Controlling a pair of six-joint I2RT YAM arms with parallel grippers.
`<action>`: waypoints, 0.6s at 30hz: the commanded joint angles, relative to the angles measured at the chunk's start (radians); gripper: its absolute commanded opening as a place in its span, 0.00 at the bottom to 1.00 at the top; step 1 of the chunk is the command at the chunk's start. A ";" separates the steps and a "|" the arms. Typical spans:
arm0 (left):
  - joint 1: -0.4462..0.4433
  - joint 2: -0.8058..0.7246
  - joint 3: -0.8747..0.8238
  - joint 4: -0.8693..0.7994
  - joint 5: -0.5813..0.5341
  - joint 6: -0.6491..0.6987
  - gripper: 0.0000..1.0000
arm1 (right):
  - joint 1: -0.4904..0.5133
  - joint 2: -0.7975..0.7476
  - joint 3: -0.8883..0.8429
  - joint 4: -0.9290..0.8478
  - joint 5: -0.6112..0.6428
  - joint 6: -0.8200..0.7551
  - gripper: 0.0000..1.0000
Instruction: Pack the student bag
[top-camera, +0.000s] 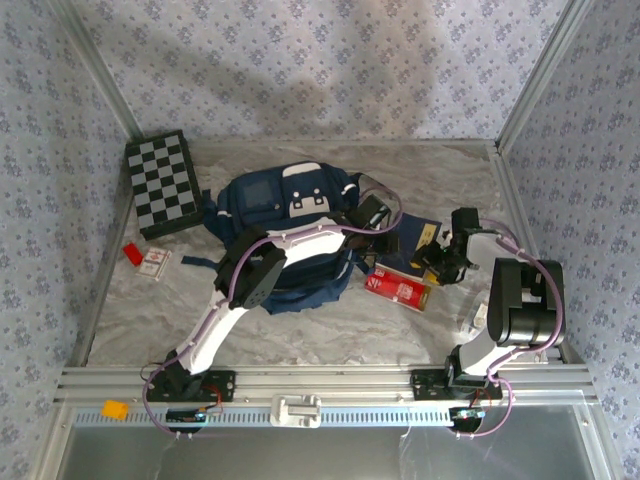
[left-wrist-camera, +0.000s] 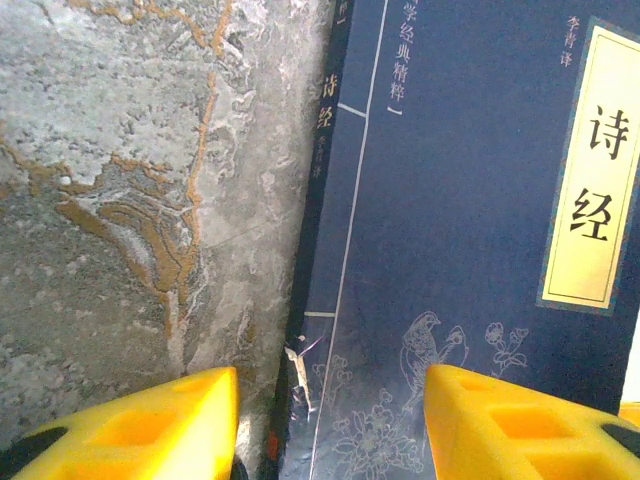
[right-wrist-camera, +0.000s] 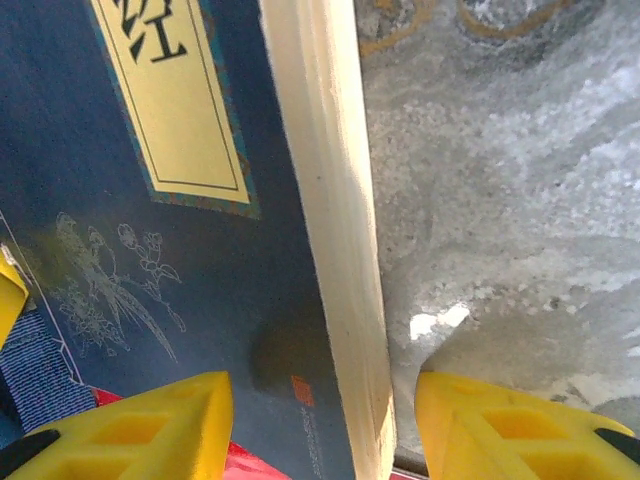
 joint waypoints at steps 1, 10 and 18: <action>0.002 0.012 0.004 -0.020 0.006 0.005 0.50 | 0.027 0.005 0.020 0.135 -0.026 -0.042 0.52; -0.001 0.003 -0.011 -0.015 0.004 -0.002 0.50 | 0.023 -0.035 0.033 0.120 -0.037 -0.069 0.51; -0.002 0.003 -0.011 -0.013 0.001 -0.003 0.49 | 0.008 -0.086 0.015 0.115 -0.073 -0.077 0.44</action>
